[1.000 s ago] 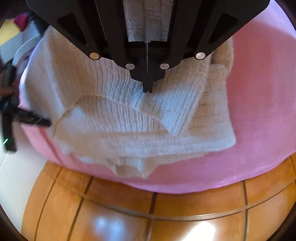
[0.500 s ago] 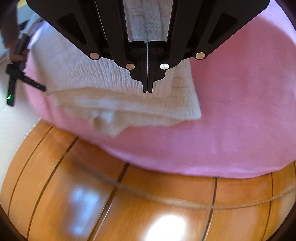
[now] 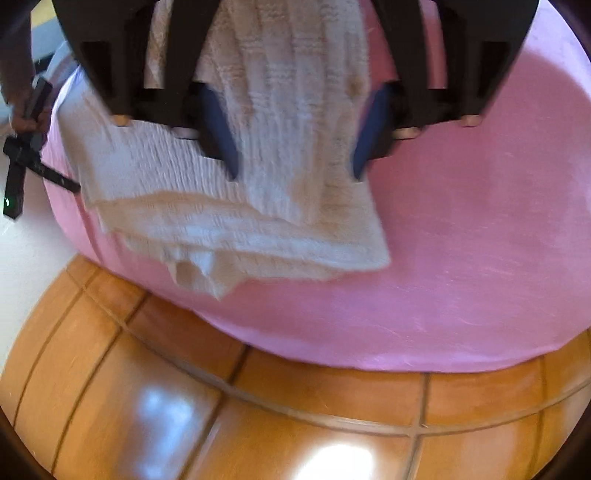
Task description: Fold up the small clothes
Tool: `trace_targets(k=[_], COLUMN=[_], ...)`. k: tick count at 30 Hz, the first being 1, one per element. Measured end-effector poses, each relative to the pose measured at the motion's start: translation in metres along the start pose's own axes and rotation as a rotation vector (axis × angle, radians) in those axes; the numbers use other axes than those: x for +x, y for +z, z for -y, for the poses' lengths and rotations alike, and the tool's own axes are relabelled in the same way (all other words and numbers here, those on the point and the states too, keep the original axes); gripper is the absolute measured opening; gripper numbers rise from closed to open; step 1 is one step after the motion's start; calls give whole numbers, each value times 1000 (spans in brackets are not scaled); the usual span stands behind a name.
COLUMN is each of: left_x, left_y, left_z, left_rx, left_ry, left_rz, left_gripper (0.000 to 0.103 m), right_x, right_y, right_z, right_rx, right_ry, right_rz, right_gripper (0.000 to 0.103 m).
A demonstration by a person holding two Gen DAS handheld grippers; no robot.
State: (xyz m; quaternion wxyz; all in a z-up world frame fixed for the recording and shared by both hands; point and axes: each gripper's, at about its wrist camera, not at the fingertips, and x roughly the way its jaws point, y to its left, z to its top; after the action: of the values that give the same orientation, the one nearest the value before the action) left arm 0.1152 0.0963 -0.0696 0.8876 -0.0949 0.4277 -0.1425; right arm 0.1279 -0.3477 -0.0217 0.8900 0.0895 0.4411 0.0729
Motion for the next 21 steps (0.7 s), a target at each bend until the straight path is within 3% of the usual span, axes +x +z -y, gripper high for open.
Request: trace_targets(k=[2, 4, 5, 9, 15, 21], left_x=[13, 16, 13, -16, -62, -39], left_y=[-3, -8, -9, -12, 0, 51], left_z=[8, 11, 12, 12, 8, -18], left_rx=[43, 74, 82, 79, 16, -72], left_ry=[33, 28, 37, 53, -1, 15], left_rz=[-31, -34, -19, 72, 181, 203], left_gripper=[26, 9, 6, 4, 4, 4], right_x=[7, 10, 7, -25, -81, -49], right_y=[-2, -6, -7, -8, 19, 72], right_z=[-2, -5, -9, -23, -45, -34], right_rx=[-1, -19, -37, -103, -134, -34], right_ry=[17, 2, -27, -70, 14, 42], right_rz=[-23, -33, -23, 46, 179, 189], right_gripper=[46, 26, 6, 6, 6, 6])
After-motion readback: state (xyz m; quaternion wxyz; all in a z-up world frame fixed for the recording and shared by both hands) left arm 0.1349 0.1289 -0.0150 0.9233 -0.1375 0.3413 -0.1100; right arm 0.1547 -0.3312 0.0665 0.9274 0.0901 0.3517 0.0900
